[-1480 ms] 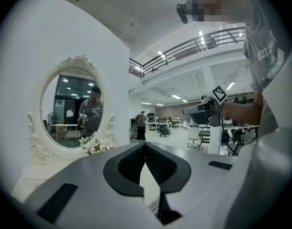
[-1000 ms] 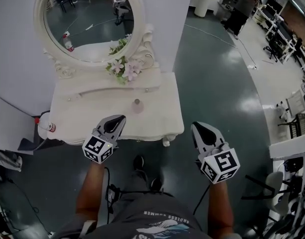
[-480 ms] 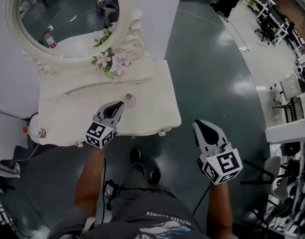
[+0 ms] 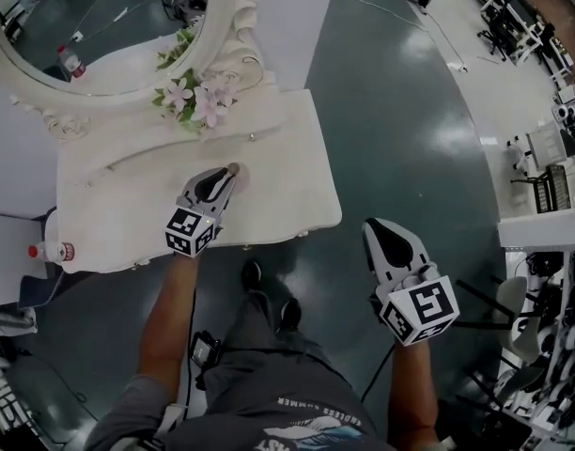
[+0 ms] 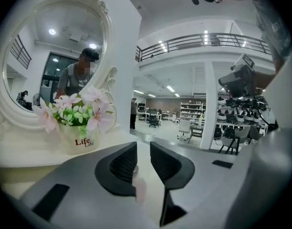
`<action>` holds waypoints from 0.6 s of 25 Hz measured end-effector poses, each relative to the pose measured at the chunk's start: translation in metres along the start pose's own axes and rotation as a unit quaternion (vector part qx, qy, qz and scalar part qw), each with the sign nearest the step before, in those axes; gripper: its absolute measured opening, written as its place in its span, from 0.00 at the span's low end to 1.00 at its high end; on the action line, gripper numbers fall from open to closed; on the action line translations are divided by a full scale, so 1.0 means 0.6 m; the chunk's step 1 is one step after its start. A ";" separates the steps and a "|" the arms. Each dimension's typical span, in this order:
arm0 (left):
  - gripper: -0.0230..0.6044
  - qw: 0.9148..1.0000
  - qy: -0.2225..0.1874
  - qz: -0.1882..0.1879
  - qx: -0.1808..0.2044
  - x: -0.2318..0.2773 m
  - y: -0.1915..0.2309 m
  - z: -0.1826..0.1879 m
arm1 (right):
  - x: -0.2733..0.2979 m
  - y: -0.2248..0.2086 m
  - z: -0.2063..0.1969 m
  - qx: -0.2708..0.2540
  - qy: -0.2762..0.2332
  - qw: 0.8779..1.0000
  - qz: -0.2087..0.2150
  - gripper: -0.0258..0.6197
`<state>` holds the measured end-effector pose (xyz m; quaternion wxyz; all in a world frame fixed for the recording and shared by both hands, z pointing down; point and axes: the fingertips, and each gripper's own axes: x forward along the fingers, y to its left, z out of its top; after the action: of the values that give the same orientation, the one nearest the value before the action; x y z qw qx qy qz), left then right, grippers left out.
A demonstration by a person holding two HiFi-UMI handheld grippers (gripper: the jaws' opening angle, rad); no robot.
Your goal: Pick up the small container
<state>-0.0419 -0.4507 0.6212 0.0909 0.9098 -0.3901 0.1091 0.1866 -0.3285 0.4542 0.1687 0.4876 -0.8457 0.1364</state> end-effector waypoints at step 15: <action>0.40 0.999 0.045 0.022 0.011 0.091 0.031 -0.094 | 0.057 -0.013 -0.049 0.030 0.036 0.999 0.004 0.08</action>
<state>-0.0261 -0.4870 0.6914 0.0960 0.8961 -0.4041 0.1566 0.1817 -0.3471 0.4957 0.1840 0.4837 -0.8365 0.1800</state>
